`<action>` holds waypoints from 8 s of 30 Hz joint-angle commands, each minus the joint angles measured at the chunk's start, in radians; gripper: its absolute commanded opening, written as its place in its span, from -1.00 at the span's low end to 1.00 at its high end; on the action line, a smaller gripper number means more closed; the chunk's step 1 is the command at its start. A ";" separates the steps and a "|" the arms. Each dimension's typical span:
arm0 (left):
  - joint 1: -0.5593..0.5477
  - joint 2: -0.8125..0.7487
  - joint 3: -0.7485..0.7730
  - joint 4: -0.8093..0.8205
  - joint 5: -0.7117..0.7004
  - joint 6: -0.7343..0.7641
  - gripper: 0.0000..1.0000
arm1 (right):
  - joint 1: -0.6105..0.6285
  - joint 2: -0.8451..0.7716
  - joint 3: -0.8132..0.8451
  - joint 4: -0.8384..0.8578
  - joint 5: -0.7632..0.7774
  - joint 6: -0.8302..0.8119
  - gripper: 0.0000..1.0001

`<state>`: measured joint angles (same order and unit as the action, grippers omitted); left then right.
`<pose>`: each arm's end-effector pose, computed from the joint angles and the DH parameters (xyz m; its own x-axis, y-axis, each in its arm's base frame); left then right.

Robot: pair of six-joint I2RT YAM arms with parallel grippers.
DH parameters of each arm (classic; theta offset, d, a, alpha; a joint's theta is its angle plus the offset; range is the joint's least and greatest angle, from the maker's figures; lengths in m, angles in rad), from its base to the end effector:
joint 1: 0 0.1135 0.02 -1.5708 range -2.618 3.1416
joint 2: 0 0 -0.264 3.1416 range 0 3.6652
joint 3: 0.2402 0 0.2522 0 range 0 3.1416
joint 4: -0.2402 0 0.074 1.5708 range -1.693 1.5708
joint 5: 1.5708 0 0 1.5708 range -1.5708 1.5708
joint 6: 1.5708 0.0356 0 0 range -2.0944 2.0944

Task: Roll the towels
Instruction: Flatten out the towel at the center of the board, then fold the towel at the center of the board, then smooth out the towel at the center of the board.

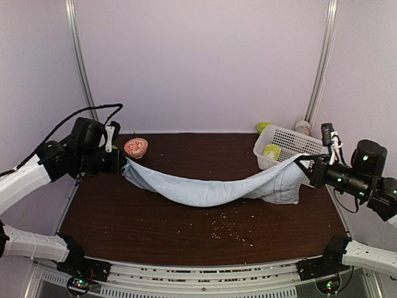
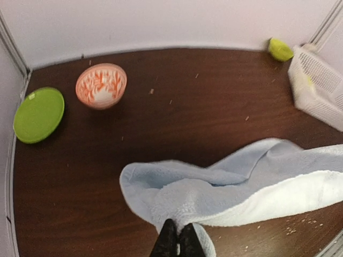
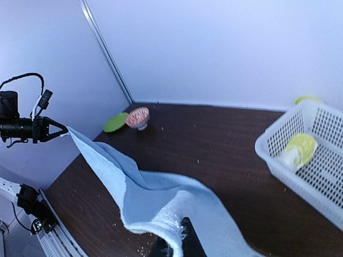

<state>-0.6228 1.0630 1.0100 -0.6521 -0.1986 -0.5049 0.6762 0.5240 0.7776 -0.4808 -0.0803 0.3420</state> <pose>0.1847 -0.1240 0.3205 -0.6783 -0.0967 -0.7284 0.1391 0.9565 -0.2565 0.0919 0.0774 0.3405 -0.3952 0.1115 -0.9118 -0.5862 0.7336 0.3438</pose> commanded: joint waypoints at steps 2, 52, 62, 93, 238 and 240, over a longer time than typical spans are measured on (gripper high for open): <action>0.005 -0.227 0.128 0.017 0.089 0.168 -1.00 | -0.005 -0.051 0.203 -0.042 -0.025 -0.125 -1.00; 0.249 0.145 -0.147 0.435 0.070 -0.037 -1.00 | -0.155 0.611 -0.088 0.522 0.250 0.066 -1.00; 0.251 0.061 -0.232 0.529 0.136 -0.013 -1.00 | -0.161 0.583 -0.103 0.482 0.326 0.061 -1.00; 0.253 -0.848 0.061 -0.032 0.582 0.041 -1.00 | -0.164 -0.213 0.190 0.029 -0.426 -0.033 -1.00; 0.387 -0.285 -0.443 0.073 0.159 -0.275 0.51 | -0.156 0.649 -0.302 0.164 0.072 0.401 -0.83; 0.387 -0.290 -0.439 0.070 0.157 -0.273 0.50 | -0.156 0.637 -0.289 0.146 0.091 0.393 -1.00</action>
<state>-0.2417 0.7887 0.5510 -0.6205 -0.0238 -0.8036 0.5255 1.1759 0.4664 -0.3447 -0.0242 0.7528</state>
